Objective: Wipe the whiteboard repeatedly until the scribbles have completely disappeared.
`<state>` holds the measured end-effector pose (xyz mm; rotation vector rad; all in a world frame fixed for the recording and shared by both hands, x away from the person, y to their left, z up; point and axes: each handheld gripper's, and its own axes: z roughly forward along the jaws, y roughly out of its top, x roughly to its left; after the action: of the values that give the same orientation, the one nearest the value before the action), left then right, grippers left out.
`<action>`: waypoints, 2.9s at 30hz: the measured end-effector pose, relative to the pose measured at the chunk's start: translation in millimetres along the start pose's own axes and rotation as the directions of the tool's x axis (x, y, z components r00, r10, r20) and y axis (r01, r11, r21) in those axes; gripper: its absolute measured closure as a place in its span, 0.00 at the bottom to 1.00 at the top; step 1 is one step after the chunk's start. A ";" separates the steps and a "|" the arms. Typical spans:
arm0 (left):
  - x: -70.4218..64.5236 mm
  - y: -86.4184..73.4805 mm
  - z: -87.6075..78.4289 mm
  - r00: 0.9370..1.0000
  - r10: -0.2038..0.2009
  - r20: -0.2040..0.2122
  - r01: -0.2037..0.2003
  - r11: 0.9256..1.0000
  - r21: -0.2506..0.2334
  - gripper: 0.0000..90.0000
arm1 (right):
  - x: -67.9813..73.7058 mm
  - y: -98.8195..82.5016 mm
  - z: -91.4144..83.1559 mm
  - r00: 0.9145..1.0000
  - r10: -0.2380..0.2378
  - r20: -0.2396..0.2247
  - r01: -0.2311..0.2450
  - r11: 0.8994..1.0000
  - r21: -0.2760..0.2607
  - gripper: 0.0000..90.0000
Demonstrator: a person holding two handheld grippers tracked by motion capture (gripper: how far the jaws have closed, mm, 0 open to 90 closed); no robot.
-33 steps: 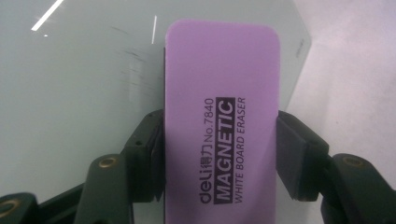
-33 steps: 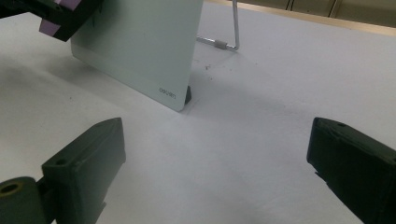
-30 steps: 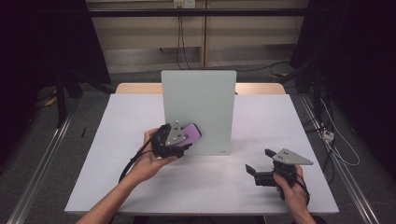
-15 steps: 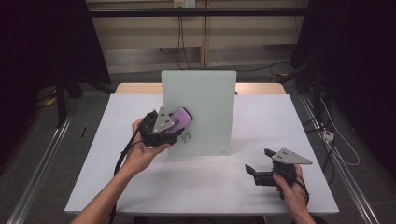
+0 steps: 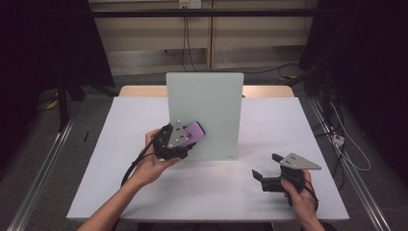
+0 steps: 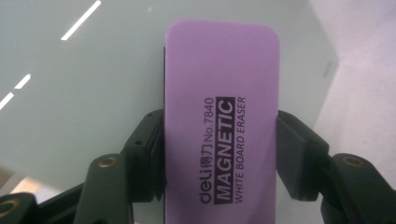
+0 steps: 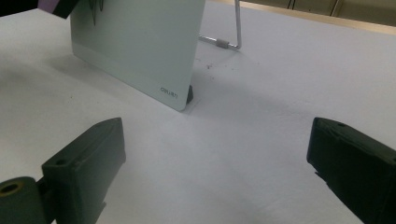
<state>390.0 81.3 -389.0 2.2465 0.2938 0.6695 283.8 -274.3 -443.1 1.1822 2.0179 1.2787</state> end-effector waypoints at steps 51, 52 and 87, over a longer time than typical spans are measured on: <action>15.1 -1.2 -13.3 0.998 -0.047 -0.047 0.045 0.998 -0.047 0.46 | -0.3 -0.3 -1.5 1.000 0.002 -0.002 -0.002 1.000 0.001 0.05; 13.3 -1.2 -11.5 0.998 -0.043 -0.041 0.041 0.998 -0.045 0.46 | 0.2 -0.1 -1.5 1.000 0.006 -0.004 -0.006 1.000 0.003 0.05; 14.0 -16.7 -15.9 1.000 -0.022 -0.002 0.022 1.000 0.001 0.46 | -0.7 -0.1 -1.0 1.000 0.006 -0.006 -0.006 1.000 0.002 0.05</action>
<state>392.9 108.0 -386.8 2.2400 0.3197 0.6605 283.4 -275.4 -442.8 1.1874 2.0213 1.2849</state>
